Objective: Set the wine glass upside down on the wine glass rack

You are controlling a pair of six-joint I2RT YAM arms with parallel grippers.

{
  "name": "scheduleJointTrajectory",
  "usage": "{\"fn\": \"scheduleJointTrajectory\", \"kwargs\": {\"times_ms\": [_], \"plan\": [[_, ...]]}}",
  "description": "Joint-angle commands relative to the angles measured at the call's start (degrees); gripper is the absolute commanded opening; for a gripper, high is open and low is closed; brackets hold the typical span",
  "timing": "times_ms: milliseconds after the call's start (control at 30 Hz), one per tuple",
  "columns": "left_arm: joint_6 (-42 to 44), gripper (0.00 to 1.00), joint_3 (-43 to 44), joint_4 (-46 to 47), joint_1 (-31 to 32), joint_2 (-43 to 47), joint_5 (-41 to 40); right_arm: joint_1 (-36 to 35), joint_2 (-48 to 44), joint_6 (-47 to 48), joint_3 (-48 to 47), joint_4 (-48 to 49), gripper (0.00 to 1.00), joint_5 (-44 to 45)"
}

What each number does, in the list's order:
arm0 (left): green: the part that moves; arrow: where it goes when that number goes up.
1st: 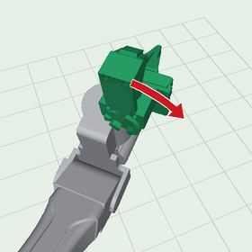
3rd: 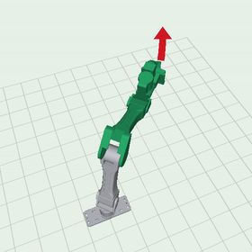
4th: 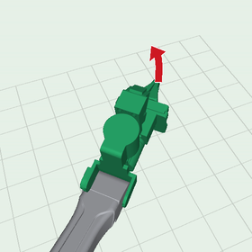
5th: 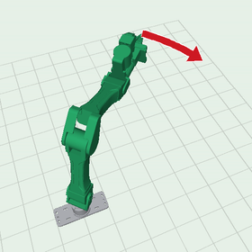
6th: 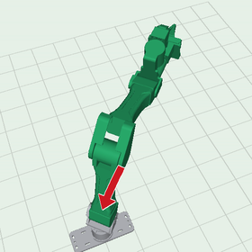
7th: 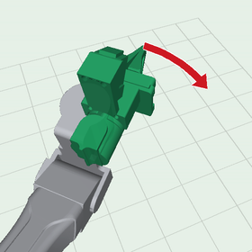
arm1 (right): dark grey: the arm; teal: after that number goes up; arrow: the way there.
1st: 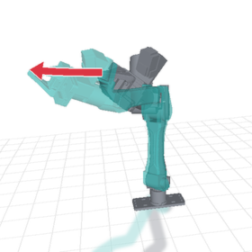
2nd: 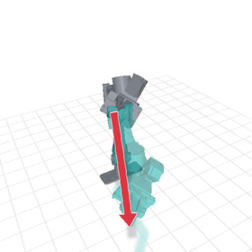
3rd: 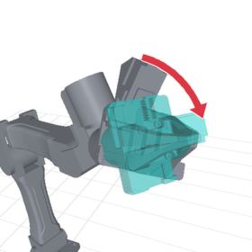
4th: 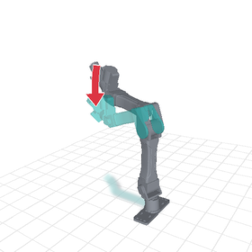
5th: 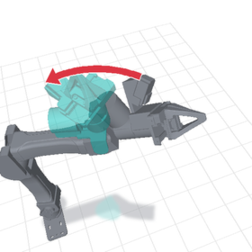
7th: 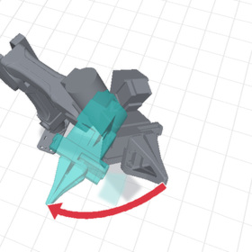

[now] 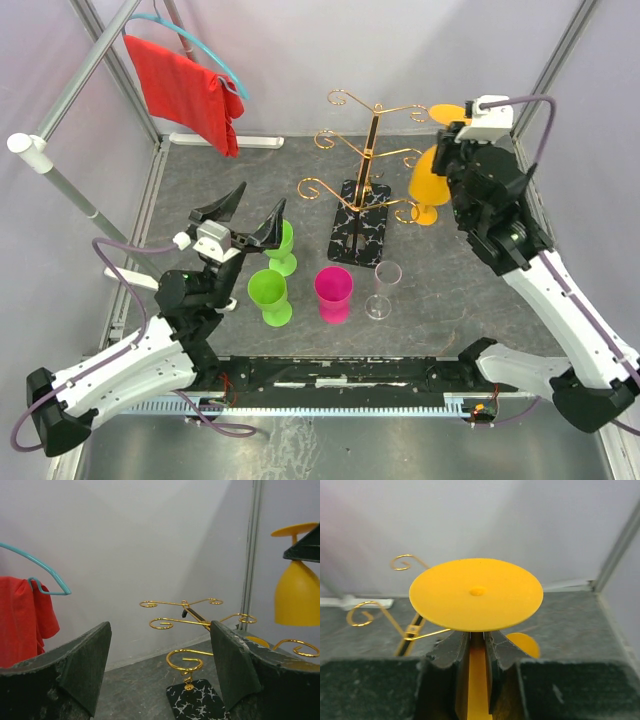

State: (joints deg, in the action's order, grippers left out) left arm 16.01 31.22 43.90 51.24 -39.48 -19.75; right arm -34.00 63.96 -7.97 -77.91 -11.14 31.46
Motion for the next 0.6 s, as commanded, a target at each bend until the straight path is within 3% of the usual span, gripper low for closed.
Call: {"fn": "scheduleJointTrajectory", "kwargs": {"times_ms": [0,200,400,567], "plan": [[-1.41,0.86,-0.17,-2.07,0.14,1.13,-1.99,1.92,-4.68,9.67,2.95,5.26,0.01,5.63],[-1.67,0.87,-1.09,-1.62,0.12,0.64,-2.40,4.71,-9.08,12.38,14.34,8.40,0.01,1.47],[-1.47,0.89,-1.40,-1.36,0.15,0.45,-2.40,8.96,-13.90,10.87,30.71,19.34,0.01,-16.24],[-0.41,0.91,-2.44,-0.54,0.14,0.25,-3.23,10.02,-16.20,10.34,37.34,26.79,0.01,-24.41]]}}
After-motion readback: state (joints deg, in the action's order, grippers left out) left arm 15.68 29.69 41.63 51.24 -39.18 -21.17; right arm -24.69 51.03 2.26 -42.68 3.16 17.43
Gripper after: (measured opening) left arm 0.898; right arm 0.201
